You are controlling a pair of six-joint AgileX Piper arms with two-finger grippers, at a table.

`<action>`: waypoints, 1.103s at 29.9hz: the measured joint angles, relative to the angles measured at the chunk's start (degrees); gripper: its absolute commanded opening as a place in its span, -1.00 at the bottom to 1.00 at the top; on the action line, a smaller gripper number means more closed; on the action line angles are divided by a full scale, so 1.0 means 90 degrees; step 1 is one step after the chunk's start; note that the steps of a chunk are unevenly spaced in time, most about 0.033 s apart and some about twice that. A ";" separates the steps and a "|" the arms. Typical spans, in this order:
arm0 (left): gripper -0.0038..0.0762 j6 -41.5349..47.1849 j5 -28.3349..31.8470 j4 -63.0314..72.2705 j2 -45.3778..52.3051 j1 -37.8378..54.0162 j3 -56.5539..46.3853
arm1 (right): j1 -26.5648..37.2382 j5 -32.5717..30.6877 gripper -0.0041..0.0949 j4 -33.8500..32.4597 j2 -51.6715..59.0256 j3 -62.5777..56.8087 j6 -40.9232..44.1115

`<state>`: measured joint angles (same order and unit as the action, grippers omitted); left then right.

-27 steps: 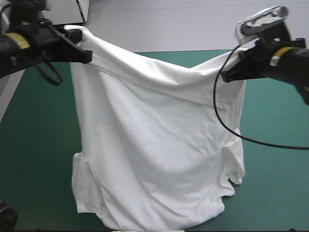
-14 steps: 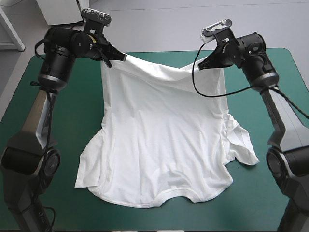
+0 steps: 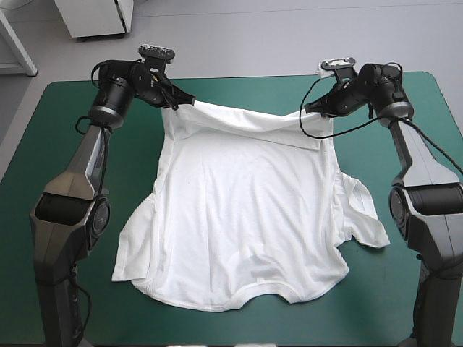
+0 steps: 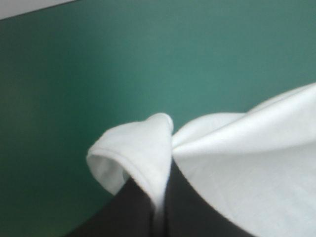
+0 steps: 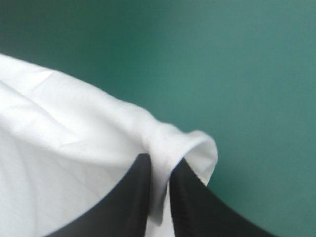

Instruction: Fold the cloth

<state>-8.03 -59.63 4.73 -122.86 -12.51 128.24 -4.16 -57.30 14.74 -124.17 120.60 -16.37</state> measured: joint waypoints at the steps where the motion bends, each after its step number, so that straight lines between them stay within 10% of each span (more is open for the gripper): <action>1: -0.81 0.0000 -0.0034 0.0041 -0.0060 0.0004 0.0000 | 0.0052 -0.0070 0.03 0.0155 -0.0073 0.0000 -0.0079; 5: -0.37 -0.0024 -0.0157 0.0091 -0.0174 0.0004 0.0000 | 0.0274 -0.0200 0.40 0.0525 -0.0231 0.0000 -0.0201; 12: 0.63 -0.0253 -0.0645 0.0314 -0.0173 0.0012 0.0000 | 0.0775 -0.0649 0.21 0.1215 -0.0228 0.0002 -0.0238; 23: 0.64 0.0292 -0.1313 0.0153 0.1604 0.0012 -0.0652 | 0.0911 -0.1431 0.21 0.1348 0.2021 -0.1048 -0.0224; 33: 0.55 0.0634 -0.1330 0.0126 0.5319 0.0012 -0.5166 | -0.0129 -0.1350 0.21 0.0578 0.5438 -0.5068 -0.0014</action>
<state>-2.32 -71.60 5.86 -74.99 -12.40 81.75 -5.32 -69.45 19.94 -75.23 74.99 -16.50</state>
